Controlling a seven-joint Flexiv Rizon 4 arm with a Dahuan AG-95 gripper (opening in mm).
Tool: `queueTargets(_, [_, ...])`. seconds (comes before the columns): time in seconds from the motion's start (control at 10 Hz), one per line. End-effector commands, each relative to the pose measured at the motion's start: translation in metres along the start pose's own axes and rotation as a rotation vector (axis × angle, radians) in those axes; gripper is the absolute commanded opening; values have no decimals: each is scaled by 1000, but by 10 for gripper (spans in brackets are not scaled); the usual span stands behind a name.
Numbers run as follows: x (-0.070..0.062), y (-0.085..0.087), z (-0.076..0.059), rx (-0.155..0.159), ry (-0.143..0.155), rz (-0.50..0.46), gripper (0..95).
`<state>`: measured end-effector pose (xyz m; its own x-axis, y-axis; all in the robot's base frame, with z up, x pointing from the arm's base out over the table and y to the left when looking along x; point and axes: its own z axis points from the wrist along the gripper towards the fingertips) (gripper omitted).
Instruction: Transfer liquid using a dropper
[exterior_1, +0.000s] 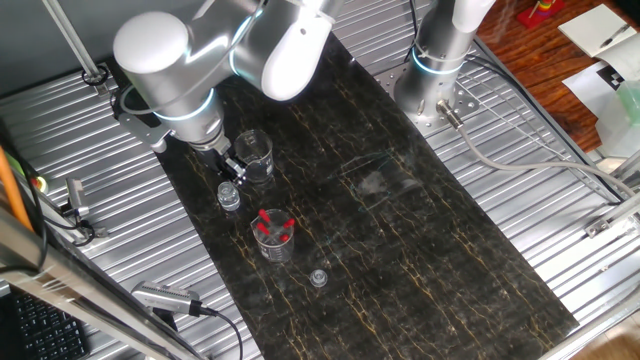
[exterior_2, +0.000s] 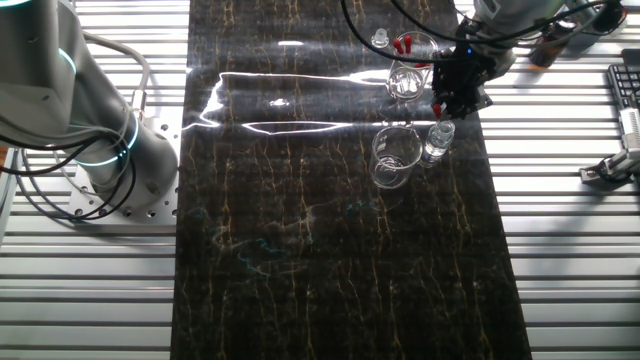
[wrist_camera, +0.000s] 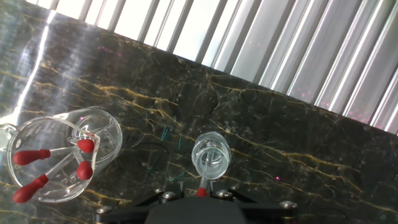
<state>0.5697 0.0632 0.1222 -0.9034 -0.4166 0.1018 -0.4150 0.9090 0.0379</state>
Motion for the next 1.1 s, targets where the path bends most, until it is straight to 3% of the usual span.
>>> queueTargets(0.1, [0, 0, 0, 1, 0, 0, 190])
queueTargets(1.1, [3, -1, 5, 14, 7, -20, 190])
